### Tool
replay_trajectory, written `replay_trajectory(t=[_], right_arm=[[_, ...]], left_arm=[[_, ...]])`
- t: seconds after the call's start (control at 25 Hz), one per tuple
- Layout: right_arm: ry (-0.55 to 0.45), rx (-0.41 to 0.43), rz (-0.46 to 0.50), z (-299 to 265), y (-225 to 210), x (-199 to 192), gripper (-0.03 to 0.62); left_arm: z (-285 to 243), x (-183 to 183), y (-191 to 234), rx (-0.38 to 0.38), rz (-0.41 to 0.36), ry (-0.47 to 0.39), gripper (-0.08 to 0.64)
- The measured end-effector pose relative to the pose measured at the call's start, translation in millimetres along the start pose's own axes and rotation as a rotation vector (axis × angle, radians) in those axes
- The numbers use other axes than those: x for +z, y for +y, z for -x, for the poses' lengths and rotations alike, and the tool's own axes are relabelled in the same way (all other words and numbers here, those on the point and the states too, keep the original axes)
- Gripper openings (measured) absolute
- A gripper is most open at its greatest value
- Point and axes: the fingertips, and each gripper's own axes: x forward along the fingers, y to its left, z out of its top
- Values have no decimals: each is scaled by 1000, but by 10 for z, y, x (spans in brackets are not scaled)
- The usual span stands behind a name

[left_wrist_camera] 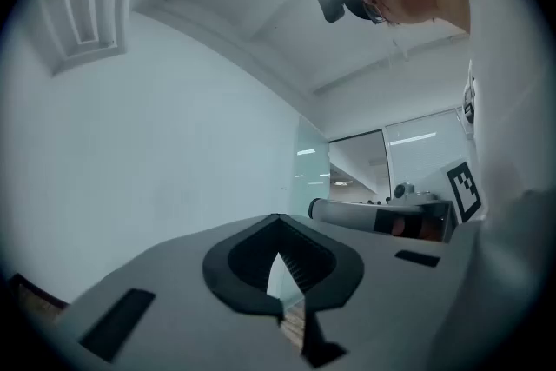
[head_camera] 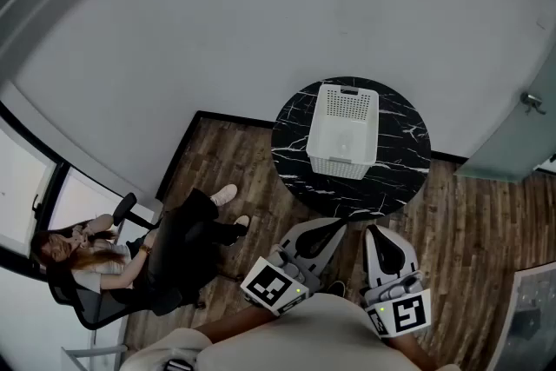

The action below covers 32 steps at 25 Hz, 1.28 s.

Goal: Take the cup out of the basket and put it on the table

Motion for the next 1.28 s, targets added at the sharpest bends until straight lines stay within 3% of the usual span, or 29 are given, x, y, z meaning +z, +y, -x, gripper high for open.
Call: replay_trajectory(t=[0.2,0.4,0.96,1.28], right_arm=[[-4,2,-7,17,-13,37,6],[-11,25,-76,64,-74,28,6],[-44,-16,-116,561,-552,6,6],[-59,-15,-140,605,-722,-15,6]], left_arm=[[-16,28,-22,5,10,-3,-6],[-54,8,-69,9,8,3,-6],[-448,-223,-540,7,14,35,-6],[-624,-267,-583,16,10,53,-6]])
